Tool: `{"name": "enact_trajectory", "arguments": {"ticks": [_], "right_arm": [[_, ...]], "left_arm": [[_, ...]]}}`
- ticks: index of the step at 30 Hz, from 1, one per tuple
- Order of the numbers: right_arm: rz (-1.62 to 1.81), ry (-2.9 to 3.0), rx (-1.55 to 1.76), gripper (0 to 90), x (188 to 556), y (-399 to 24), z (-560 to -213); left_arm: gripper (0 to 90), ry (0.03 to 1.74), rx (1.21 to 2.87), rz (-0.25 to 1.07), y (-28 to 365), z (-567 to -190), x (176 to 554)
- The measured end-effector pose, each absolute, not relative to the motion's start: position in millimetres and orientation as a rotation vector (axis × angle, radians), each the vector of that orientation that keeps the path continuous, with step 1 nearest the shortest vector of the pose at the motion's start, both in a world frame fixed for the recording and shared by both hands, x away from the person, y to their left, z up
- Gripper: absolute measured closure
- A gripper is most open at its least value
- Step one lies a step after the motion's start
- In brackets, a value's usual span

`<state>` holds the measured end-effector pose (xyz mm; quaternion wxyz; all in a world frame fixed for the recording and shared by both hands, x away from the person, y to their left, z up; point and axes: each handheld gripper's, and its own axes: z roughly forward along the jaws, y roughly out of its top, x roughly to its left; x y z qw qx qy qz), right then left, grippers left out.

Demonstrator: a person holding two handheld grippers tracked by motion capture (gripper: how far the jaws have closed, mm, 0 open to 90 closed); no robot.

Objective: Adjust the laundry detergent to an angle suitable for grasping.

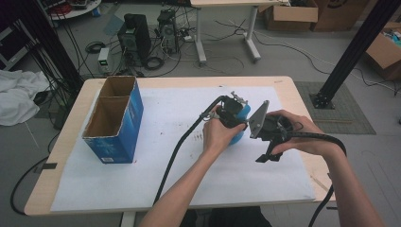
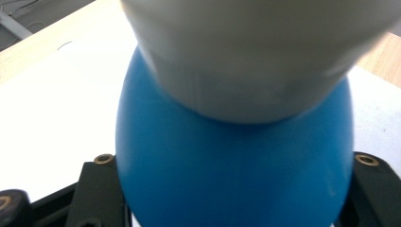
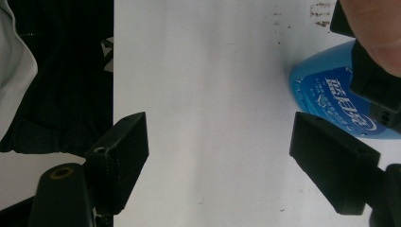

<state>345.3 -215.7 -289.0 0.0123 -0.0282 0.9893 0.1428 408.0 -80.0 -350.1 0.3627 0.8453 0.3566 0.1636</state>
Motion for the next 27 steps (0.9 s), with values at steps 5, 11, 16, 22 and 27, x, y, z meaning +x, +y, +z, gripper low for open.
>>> {"name": "enact_trajectory", "arguments": {"ticks": [5, 11, 16, 22, 27], "right_arm": [[0.444, 3.085, -0.089, 20.3, 345.1, -215.4, -289.5], [0.443, 3.086, -0.088, 20.3, 344.8, -215.5, -290.3], [0.441, 3.085, -0.086, 20.3, 344.9, -215.9, -289.9], [0.442, 3.083, -0.085, 20.3, 345.1, -215.4, -290.3], [0.438, 3.086, -0.086, 20.3, 345.2, -215.1, -291.0]], "left_arm": [[41.0, 0.918, 2.174, 0.424, -79.5, -350.5, 408.0], [42.4, 0.93, 2.158, 0.393, -77.3, -350.4, 409.4], [43.4, 0.926, 2.147, 0.376, -75.6, -350.6, 410.1], [44.3, 0.921, 2.145, 0.369, -75.0, -350.4, 410.2], [44.6, 0.907, 2.146, 0.373, -75.7, -350.4, 409.6]]}}
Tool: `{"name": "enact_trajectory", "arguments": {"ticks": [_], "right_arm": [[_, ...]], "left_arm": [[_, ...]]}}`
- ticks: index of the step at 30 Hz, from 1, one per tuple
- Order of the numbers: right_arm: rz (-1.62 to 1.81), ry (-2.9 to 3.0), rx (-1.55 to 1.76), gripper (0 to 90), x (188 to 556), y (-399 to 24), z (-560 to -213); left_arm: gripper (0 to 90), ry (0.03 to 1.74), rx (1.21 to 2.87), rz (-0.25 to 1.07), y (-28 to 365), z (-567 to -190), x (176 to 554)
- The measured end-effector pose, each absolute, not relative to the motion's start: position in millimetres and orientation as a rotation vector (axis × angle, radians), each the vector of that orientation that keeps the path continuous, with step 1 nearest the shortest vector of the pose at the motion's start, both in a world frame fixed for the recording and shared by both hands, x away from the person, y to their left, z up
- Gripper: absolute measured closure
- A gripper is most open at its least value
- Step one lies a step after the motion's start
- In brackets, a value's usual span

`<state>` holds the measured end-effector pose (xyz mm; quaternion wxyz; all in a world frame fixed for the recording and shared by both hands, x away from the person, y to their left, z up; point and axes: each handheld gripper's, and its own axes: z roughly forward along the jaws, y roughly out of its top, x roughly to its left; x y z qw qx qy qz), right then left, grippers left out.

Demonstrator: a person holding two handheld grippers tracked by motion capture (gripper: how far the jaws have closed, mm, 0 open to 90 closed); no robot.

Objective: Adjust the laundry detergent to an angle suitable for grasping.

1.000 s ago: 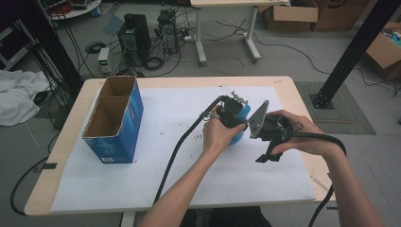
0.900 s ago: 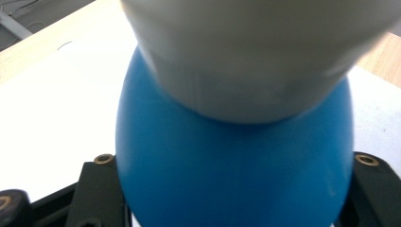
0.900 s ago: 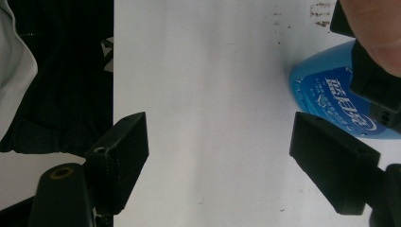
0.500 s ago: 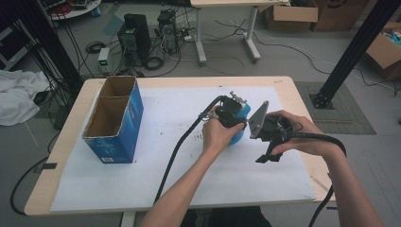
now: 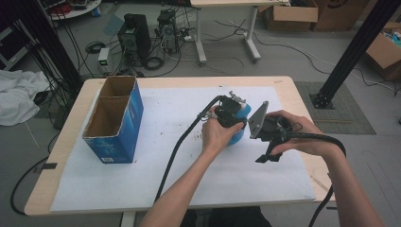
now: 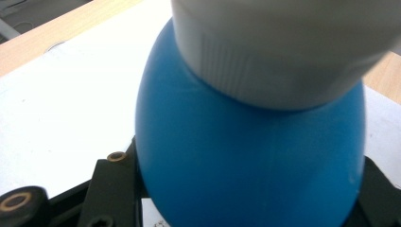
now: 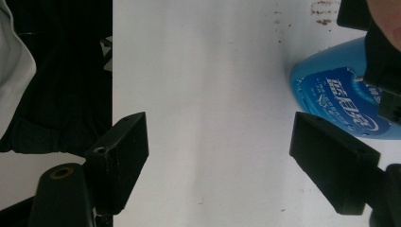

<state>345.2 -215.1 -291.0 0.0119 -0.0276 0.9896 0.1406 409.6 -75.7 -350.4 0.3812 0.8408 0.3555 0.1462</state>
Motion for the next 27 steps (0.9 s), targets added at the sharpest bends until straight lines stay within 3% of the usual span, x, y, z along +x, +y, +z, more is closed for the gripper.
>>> {"name": "enact_trajectory", "arguments": {"ticks": [15, 27], "right_arm": [[0.441, 3.085, -0.079, 20.3, 345, -218, -292], [0.44, 3.081, -0.069, 20.3, 345, -220, -291]], "left_arm": [[45.0, 0.881, 2.149, 0.361, -73, -346, 409], [45.0, 0.78, 2.16, 0.34, -29, -320, 413]]}}
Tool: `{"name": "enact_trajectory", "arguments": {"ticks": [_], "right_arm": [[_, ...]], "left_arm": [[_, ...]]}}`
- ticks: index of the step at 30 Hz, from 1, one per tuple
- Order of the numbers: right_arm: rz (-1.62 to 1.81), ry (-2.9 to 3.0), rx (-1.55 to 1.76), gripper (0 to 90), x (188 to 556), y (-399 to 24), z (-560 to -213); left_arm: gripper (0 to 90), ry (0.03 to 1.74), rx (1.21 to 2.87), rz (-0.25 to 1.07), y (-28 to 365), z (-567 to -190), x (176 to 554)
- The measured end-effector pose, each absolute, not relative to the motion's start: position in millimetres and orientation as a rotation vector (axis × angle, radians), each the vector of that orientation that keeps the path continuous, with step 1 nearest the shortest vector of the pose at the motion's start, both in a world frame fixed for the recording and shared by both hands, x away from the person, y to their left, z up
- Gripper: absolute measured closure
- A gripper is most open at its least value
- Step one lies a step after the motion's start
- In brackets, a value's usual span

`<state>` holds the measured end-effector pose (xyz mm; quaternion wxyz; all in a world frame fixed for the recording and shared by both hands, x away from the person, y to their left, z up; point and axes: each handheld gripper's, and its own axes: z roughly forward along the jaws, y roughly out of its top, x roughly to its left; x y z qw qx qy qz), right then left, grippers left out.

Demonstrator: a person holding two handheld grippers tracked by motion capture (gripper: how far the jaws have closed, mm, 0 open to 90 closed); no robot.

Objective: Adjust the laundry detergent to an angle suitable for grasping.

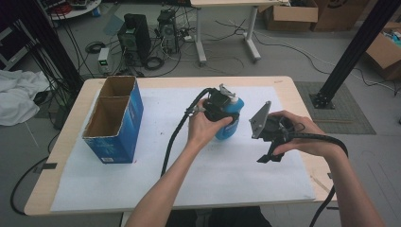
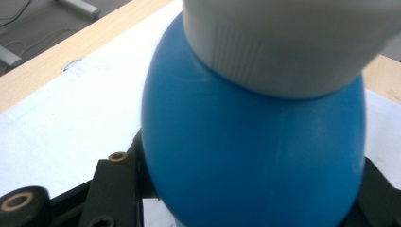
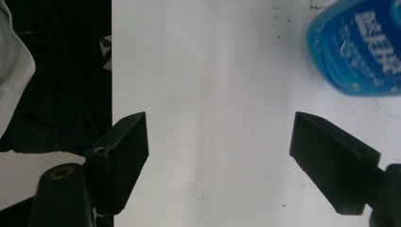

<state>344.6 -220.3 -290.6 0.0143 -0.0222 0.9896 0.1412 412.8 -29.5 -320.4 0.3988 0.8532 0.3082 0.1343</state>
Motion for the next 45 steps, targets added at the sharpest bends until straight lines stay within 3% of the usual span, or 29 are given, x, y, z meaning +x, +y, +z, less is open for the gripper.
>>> {"name": "enact_trajectory", "arguments": {"ticks": [6, 22, 31, 45], "right_arm": [[0.441, 3.079, -0.077, 20.4, 344, -217, -289], [0.423, 3.089, -0.095, 20.4, 344, -211, -292], [0.423, 3.092, -0.109, 20.3, 344, -208, -294], [0.425, 3.095, -0.106, 20.4, 344, -208, -296]], "left_arm": [[44.9, 0.658, 2.184, 0.321, -1, -311, 416], [44.8, 0.305, 2.244, 0.1, 42, -318, 411], [44.8, 0.239, 2.268, 0.029, 47, -335, 410], [44.6, 0.26, 2.27, 0.021, 58, -350, 424]]}}
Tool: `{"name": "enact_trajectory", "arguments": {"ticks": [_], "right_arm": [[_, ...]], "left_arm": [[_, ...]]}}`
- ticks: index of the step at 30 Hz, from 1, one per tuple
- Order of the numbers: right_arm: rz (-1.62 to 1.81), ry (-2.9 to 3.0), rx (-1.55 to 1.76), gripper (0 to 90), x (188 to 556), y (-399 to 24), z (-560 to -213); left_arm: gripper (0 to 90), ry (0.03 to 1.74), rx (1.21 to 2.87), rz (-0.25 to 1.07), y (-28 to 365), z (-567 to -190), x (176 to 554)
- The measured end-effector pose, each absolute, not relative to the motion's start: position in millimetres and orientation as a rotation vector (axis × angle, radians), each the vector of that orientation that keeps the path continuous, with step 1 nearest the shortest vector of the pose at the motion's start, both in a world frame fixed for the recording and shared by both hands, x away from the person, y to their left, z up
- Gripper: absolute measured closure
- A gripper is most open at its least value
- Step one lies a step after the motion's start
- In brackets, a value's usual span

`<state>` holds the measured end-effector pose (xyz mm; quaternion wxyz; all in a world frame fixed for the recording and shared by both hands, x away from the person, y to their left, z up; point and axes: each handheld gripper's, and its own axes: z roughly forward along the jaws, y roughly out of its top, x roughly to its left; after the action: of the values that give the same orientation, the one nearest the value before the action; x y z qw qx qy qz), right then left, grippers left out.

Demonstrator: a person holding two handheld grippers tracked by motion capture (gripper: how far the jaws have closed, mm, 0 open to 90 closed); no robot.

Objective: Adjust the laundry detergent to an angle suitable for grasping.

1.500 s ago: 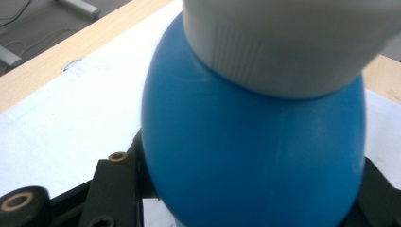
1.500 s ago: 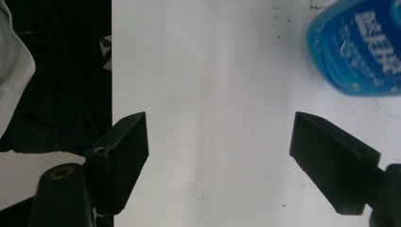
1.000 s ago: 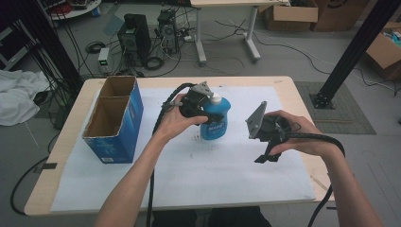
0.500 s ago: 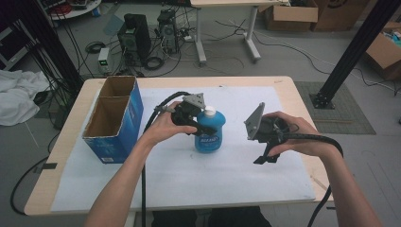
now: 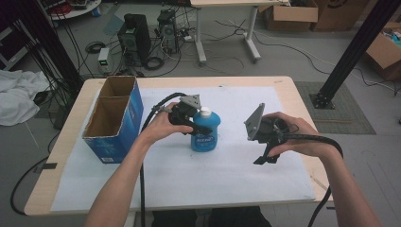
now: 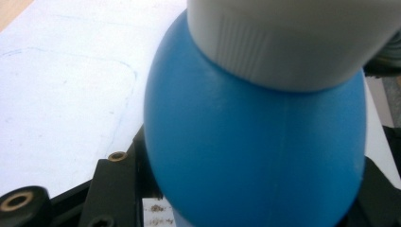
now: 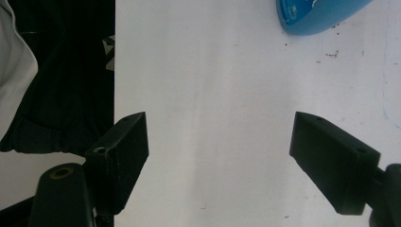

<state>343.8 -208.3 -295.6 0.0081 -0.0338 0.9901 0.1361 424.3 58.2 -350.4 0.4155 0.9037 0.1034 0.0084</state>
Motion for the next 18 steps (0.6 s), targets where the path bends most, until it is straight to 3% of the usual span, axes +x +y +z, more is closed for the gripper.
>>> {"name": "enact_trajectory", "arguments": {"ticks": [18], "right_arm": [[0.422, 3.092, -0.109, 20.4, 342.6, -206.9, -295.7]], "left_arm": [[43.3, 0.271, 2.263, 0.023, 62.0, -352.4, 422.7]]}}
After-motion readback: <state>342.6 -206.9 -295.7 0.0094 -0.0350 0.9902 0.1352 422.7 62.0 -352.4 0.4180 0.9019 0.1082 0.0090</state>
